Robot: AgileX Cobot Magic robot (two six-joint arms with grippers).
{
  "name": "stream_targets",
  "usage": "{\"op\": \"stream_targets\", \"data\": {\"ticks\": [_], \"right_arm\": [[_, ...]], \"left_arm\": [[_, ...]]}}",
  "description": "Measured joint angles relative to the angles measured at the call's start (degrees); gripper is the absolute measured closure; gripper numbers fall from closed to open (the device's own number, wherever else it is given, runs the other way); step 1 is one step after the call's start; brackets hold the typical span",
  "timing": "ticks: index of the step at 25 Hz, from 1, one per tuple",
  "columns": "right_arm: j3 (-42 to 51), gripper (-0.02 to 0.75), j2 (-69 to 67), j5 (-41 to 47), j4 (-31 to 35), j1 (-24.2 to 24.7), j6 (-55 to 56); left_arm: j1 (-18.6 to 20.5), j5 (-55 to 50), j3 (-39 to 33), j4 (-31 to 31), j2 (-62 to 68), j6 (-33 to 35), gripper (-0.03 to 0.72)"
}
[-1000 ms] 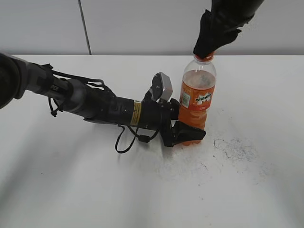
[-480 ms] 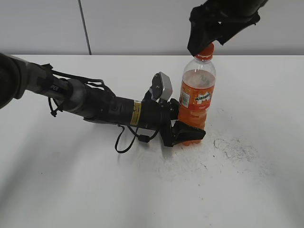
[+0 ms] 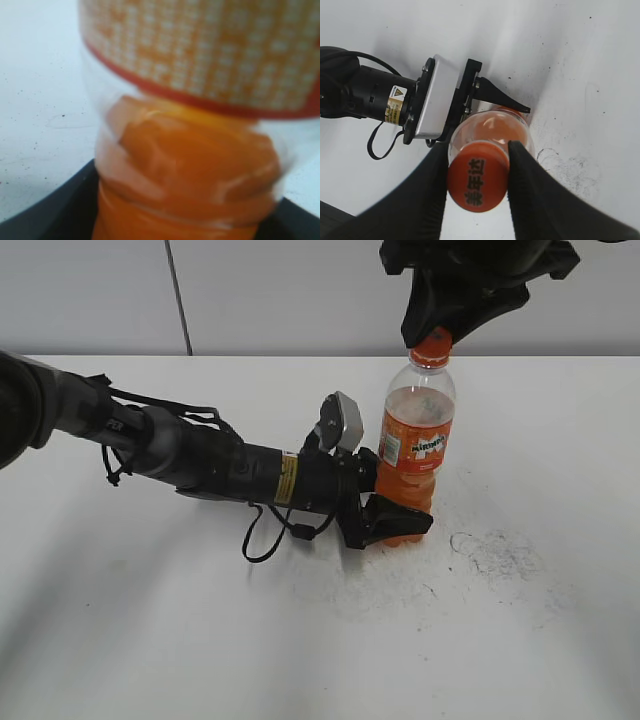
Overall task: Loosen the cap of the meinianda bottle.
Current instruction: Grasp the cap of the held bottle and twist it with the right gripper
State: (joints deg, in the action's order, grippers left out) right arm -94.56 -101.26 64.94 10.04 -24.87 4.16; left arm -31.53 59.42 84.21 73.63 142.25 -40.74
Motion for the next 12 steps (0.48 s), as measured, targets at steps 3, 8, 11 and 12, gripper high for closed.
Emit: {"op": "stream_targets", "data": {"ticks": [3, 8, 11, 12], "right_arm": [[0.00, 0.470, 0.00, 0.09, 0.05, 0.00, -7.62], [-0.05, 0.470, 0.05, 0.29, -0.01, -0.05, -38.01], [-0.05, 0.470, 0.12, 0.92, 0.18, -0.12, -52.03], [-0.05, 0.470, 0.19, 0.92, 0.22, -0.12, -53.56]], "left_arm": [[0.00, 0.00, 0.00, 0.00, 0.00, 0.00, 0.143], [0.00, -0.05, 0.00, 0.00, 0.00, 0.00, 0.143], [0.00, -0.05, 0.00, 0.00, 0.00, 0.13, 0.143], [0.00, -0.05, 0.00, 0.00, 0.00, 0.18, 0.143]]}}
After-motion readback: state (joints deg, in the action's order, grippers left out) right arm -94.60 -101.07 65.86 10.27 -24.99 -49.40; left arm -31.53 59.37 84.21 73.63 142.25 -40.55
